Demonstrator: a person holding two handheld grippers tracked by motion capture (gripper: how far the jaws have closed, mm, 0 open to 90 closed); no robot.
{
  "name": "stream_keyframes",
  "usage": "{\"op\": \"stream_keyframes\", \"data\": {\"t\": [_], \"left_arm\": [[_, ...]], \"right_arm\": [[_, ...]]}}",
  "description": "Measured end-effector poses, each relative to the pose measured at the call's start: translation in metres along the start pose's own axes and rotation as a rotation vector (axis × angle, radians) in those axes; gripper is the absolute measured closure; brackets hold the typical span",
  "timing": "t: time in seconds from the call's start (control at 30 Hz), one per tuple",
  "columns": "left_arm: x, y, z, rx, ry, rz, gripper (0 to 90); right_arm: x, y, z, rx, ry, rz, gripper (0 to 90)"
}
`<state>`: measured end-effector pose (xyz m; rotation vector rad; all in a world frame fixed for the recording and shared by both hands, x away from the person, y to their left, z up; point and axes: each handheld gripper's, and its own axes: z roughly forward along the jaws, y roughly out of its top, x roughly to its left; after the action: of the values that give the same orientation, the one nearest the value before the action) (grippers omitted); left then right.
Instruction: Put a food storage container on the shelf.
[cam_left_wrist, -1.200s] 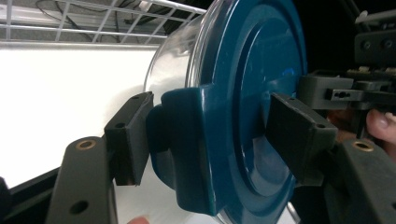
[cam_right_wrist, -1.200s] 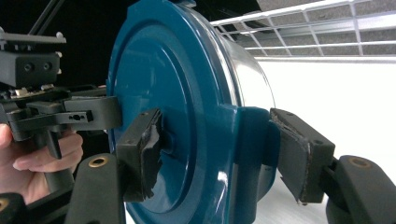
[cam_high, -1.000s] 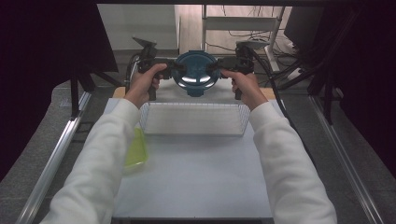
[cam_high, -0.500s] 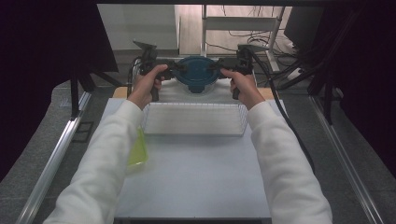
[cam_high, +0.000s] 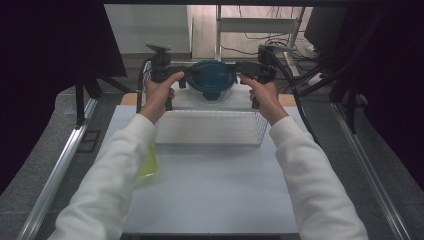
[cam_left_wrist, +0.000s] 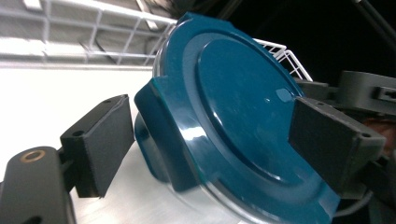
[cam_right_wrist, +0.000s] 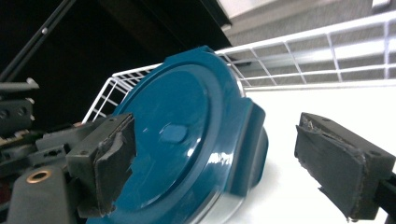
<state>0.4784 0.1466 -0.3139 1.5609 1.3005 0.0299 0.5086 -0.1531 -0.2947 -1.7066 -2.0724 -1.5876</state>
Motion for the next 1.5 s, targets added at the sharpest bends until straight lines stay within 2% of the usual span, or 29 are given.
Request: {"op": "stream_keyframes", "data": {"t": [0.07,0.1,0.13,0.17,0.3,0.37,0.53,0.67,0.73,0.77,0.87,0.97,1.0,1.03,1.17,1.27,1.5], "left_arm": [[-0.005,-0.002,-0.008,-0.011,0.005,0.041,13.5],[-0.01,-0.004,-0.014,-0.022,0.023,0.063,13.5],[-0.012,-0.006,-0.017,-0.033,0.027,0.075,13.8],[-0.015,-0.008,-0.022,-0.037,0.022,0.088,13.8],[-0.022,-0.019,-0.04,-0.049,0.026,0.141,13.8],[-0.024,-0.028,-0.048,-0.067,0.021,0.149,14.9],[-0.024,-0.058,-0.066,-0.059,-0.024,0.178,16.5],[-0.024,-0.087,-0.078,-0.028,-0.012,0.229,16.9],[-0.023,-0.099,-0.083,-0.02,-0.005,0.246,17.1],[-0.022,-0.105,-0.085,-0.011,-0.005,0.249,17.1],[-0.018,-0.125,-0.09,0.004,0.001,0.26,17.2],[-0.013,-0.147,-0.093,0.024,0.015,0.277,17.6],[-0.01,-0.162,-0.094,0.042,0.028,0.292,18.0],[-0.01,-0.162,-0.094,0.042,0.028,0.292,18.1],[-0.005,-0.19,-0.093,0.073,0.054,0.325,17.9],[-0.002,-0.207,-0.091,0.111,0.05,0.332,18.0],[0.001,-0.233,-0.087,0.17,0.081,0.358,18.5]], "right_arm": [[0.005,-0.003,-0.008,-0.013,-0.01,-0.059,12.3],[0.007,-0.005,-0.013,-0.015,-0.019,-0.09,12.6],[0.009,-0.009,-0.022,-0.013,-0.025,-0.159,13.7],[0.009,-0.009,-0.022,-0.013,-0.025,-0.159,13.7],[0.016,-0.022,-0.041,-0.025,-0.034,-0.284,15.6],[0.019,-0.03,-0.051,-0.03,-0.009,-0.319,16.2],[0.018,-0.054,-0.073,-0.042,0.035,-0.375,18.2],[0.015,-0.076,-0.087,-0.032,0.036,-0.44,18.6],[0.013,-0.095,-0.094,-0.017,0.039,-0.476,18.5],[0.013,-0.095,-0.094,-0.017,0.039,-0.476,18.5],[0.007,-0.116,-0.1,0.004,0.048,-0.502,18.7],[0.0,-0.134,-0.103,0.019,0.059,-0.501,20.0],[-0.005,-0.145,-0.105,0.025,0.058,-0.504,20.5],[-0.005,-0.145,-0.105,0.025,0.058,-0.504,20.5],[-0.016,-0.169,-0.107,0.052,0.068,-0.478,21.5],[-0.019,-0.186,-0.106,0.075,0.059,-0.487,21.5],[-0.022,-0.226,-0.099,0.14,0.061,-0.527,21.7]]}}
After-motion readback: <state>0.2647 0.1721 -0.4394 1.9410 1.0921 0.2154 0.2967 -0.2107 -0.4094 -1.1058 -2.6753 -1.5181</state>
